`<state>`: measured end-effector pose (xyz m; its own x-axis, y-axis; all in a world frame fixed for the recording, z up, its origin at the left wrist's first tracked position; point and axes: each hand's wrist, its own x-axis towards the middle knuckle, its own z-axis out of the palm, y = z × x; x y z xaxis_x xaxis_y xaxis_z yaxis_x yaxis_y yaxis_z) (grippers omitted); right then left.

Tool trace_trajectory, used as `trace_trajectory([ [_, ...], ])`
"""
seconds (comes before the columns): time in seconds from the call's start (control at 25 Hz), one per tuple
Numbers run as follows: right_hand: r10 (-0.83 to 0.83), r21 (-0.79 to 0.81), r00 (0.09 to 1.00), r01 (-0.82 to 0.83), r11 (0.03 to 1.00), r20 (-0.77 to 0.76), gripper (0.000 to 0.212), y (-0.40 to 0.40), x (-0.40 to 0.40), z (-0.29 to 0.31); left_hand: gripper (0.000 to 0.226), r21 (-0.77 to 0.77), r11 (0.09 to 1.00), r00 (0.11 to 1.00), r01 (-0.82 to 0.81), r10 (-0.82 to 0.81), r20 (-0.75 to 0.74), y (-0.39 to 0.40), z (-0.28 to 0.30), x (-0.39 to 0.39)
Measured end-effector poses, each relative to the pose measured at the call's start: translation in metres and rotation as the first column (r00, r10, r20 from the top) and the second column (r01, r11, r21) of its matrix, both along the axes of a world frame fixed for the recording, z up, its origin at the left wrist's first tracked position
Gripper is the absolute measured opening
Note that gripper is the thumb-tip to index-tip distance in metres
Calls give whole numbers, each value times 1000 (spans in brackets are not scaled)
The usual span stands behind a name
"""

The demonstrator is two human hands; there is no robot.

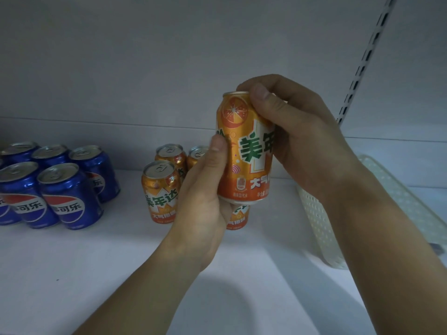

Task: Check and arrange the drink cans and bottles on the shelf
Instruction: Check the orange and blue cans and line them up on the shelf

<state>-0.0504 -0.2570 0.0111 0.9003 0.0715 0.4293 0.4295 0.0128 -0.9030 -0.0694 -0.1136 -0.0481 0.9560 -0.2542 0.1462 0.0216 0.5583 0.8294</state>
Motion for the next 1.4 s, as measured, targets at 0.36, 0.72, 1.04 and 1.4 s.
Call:
trace_trajectory([
  [0.36, 55, -50, 998, -54, 997, 17, 26, -1, -1, 4, 62, -69, 998, 997, 12, -18, -79, 2, 0, -3],
  [0.72, 62, -58, 998, -63, 996, -19, 29, -6, -2, 5, 58, -45, 996, 993, 81, -84, -83, 3, -3, -3],
  [1.04, -321, -186, 946, 308, 933, -46, 37, 2, -3, -1, 62, 46, 970, 971, 238, -238, -13, 13, -8, 7],
  [1.4, -284, -172, 950, 260, 950, -132, 40, 3, -5, -2, 76, 122, 956, 960, 266, -274, 55, 12, -5, 8],
])
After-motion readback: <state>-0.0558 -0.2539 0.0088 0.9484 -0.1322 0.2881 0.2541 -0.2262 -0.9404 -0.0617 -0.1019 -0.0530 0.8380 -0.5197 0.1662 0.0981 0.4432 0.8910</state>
